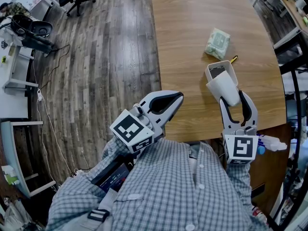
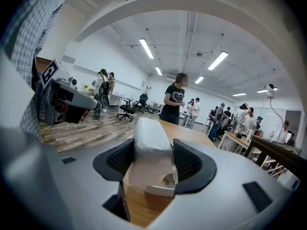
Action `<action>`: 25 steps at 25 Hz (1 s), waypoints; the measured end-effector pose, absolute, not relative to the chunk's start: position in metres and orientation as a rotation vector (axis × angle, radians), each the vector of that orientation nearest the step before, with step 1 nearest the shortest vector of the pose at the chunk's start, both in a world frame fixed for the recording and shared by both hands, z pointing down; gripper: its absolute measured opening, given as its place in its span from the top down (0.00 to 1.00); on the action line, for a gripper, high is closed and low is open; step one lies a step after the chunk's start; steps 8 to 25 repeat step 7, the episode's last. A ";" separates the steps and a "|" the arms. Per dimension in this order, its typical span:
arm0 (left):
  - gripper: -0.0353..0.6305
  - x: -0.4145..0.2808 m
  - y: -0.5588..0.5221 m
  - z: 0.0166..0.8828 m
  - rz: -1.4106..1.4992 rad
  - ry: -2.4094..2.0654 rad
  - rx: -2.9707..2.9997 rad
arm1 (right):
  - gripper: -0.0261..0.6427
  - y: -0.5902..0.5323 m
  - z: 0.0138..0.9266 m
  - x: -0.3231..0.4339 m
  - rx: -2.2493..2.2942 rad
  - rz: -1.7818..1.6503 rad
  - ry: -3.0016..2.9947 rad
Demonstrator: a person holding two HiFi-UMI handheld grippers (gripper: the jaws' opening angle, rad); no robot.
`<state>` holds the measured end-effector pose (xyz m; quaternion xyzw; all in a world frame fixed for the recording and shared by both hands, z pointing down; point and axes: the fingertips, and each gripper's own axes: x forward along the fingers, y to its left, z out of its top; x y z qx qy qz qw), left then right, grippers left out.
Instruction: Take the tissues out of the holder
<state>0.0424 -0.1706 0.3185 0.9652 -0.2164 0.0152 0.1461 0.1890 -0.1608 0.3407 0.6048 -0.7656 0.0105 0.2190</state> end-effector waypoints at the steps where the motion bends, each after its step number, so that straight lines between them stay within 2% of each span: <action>1: 0.94 0.043 -0.171 0.318 0.043 -0.622 2.779 | 0.56 -0.161 0.340 0.189 1.673 0.029 -2.118; 25: 0.94 0.044 -0.170 0.318 0.045 -0.618 2.785 | 0.57 -0.160 0.345 0.194 1.670 0.021 -2.099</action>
